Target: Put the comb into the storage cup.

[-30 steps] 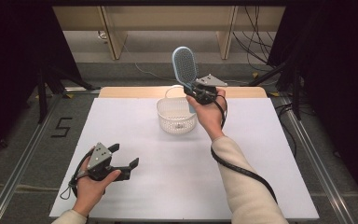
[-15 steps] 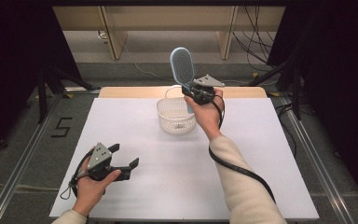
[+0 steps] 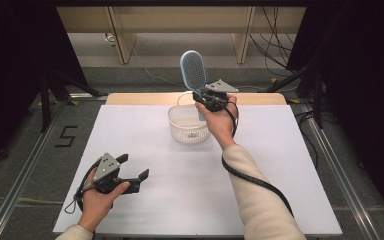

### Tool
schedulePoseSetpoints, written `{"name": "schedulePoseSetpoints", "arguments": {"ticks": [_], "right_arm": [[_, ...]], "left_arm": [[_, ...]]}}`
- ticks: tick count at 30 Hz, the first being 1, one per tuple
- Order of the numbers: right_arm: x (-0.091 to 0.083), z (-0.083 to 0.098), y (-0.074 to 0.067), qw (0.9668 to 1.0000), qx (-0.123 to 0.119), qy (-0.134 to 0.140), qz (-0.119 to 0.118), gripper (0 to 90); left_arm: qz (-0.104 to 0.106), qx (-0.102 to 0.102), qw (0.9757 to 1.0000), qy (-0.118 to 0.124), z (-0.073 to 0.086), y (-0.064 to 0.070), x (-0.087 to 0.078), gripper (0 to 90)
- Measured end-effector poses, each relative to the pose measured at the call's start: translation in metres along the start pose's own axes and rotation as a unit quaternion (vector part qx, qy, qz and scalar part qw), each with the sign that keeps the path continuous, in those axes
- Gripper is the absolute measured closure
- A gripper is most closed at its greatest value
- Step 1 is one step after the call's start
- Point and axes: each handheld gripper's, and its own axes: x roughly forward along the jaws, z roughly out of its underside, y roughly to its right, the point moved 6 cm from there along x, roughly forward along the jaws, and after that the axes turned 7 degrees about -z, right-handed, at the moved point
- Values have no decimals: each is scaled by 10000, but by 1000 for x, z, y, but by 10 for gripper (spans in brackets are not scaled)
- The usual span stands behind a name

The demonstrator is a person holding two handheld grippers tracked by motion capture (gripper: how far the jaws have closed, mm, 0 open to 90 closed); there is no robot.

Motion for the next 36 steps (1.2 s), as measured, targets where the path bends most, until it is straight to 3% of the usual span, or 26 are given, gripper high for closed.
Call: {"name": "schedulePoseSetpoints", "arguments": {"ticks": [36], "right_arm": [[10, 10, 2, 10000, 4, -93, -24, 704]], "left_arm": [[3, -6, 10000, 5, 0, 0, 0, 87]]}}
